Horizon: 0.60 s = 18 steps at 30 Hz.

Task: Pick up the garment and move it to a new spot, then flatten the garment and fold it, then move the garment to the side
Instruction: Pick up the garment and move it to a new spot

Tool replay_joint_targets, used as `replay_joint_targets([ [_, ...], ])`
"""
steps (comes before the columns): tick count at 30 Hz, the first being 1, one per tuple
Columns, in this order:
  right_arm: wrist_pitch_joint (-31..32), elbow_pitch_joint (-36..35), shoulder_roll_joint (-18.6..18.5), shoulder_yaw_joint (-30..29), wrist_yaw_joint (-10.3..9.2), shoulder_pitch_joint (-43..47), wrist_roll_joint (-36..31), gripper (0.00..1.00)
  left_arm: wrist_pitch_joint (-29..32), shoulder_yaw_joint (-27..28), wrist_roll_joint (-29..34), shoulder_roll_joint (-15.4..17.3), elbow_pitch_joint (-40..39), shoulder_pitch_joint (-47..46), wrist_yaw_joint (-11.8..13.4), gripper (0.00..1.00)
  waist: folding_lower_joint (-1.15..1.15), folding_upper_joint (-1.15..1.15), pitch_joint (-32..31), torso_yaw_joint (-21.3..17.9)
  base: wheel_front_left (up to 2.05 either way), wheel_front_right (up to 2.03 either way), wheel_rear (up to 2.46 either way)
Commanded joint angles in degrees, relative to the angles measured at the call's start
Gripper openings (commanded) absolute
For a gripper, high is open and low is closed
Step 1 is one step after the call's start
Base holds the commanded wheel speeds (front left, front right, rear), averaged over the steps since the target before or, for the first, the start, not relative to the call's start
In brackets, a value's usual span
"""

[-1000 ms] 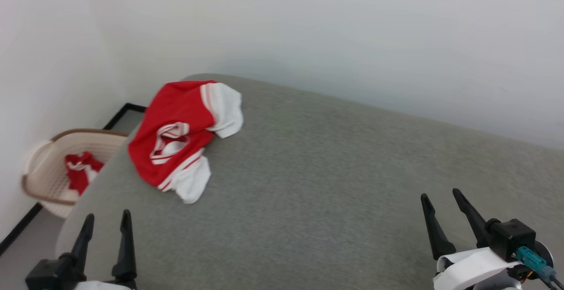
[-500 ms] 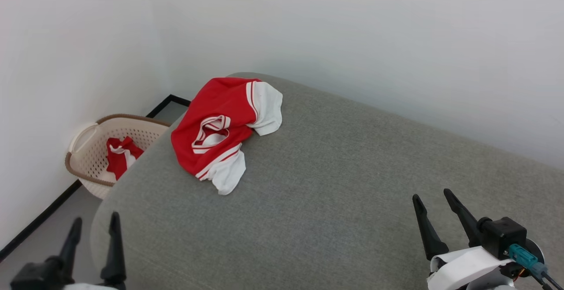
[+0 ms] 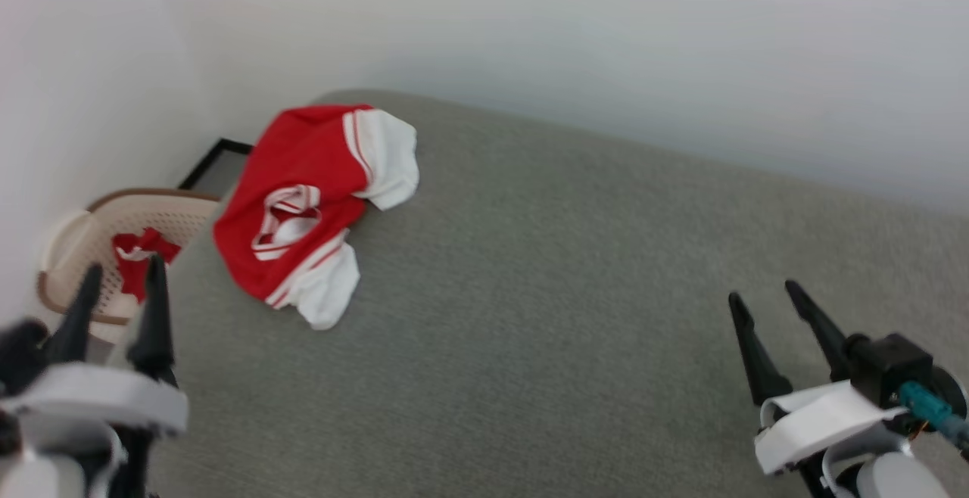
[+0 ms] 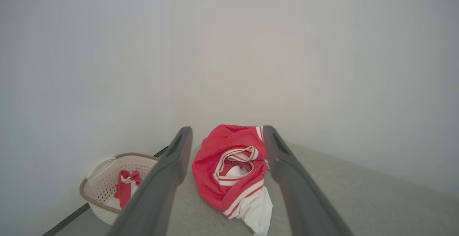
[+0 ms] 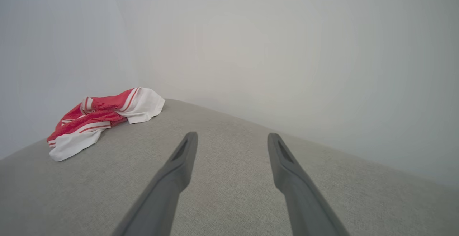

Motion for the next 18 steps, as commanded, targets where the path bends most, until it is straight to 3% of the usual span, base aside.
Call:
replay_joint_targets([
  [1, 0.15, -0.54, -0.22, -0.31, -0.08, -1.12, -0.26, 1.00, 0.64, 0.08, -0.69, 0.78, 0.42, -1.66, -0.28, 1.00, 0.00, 0.00, 5.45, -4.72, 0.00, 0.00, 0.00],
  [7, 1.14, -3.02, -0.39, -1.11, -0.08, -3.44, -1.73, 1.00, 5.98, -0.15, -6.40, 5.05, 5.05, -11.46, -1.00, 1.00, 0.00, 0.00, 12.42, -8.22, 0.00, 0.00, 0.00],
  [18, 2.80, -6.81, -0.89, -2.51, -0.08, -6.97, -3.83, 1.00, 16.62, -6.61, -13.86, 13.81, 23.74, -29.40, -1.44, 1.00, 0.00, 0.00, 23.56, -11.50, 0.00, 0.00, 0.00],
])
